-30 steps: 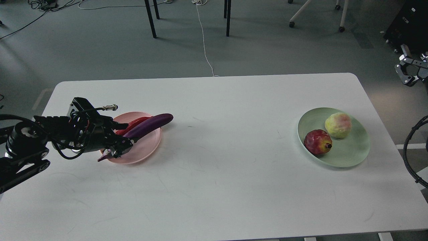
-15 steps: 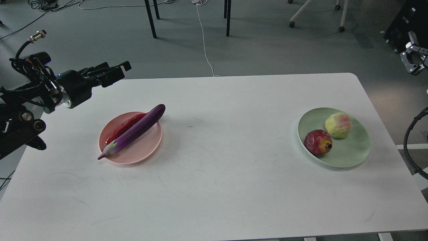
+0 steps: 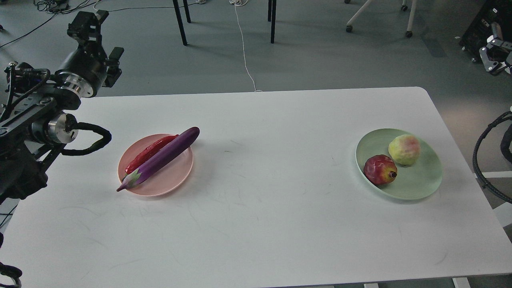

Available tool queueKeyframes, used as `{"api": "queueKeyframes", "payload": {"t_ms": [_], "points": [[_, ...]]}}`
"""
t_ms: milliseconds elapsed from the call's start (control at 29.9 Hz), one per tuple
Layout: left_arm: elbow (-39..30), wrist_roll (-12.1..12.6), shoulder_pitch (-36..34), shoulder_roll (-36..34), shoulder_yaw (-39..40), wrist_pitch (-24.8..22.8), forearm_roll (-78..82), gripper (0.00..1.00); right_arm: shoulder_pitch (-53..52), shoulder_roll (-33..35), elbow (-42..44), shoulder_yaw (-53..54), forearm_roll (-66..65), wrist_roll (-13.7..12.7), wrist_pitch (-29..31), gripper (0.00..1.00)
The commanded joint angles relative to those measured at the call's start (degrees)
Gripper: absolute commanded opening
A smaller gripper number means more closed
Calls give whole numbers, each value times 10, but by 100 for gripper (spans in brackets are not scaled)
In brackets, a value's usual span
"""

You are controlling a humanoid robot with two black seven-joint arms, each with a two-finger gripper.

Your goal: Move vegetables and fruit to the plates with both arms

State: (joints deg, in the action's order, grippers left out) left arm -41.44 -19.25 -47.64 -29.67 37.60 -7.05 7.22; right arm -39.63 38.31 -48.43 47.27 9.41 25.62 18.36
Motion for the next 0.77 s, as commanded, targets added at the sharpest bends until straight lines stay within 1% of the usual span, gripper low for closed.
{"api": "queueKeyframes", "payload": {"t_ms": [0, 67, 100, 201, 234, 368, 469, 569, 603, 737], "points": [[92, 7, 0, 36, 40, -102, -104, 98, 1, -39, 11, 1, 6, -8, -3, 99], [124, 12, -1, 55, 54, -132, -139, 98, 2, -55, 23, 1, 8, -15, -4, 99], [136, 18, 0, 60, 62, -139, -155, 98, 2, -62, 31, 2, 8, -21, -4, 99], [146, 43, 1, 73, 83, -142, -188, 98, 3, -89, 56, 3, 24, -32, -4, 99], [146, 47, 3, 76, 85, -143, -193, 98, 3, -96, 62, 4, 39, -36, -4, 99], [145, 48, 7, 81, 82, -149, -193, 98, 3, -110, 65, 5, 76, -76, -3, 99], [143, 47, 12, 73, 81, -175, -193, 98, 3, -119, 65, 11, 78, -79, 1, 99], [143, 46, 13, 73, 81, -178, -194, 98, 3, -119, 65, 12, 78, -79, 2, 99], [144, 41, 18, 61, 82, -210, -194, 98, -1, -119, 61, 11, 76, -81, 2, 99], [144, 42, 33, 59, 80, -210, -193, 98, -3, -119, 63, 15, 75, -83, 1, 99]]}}
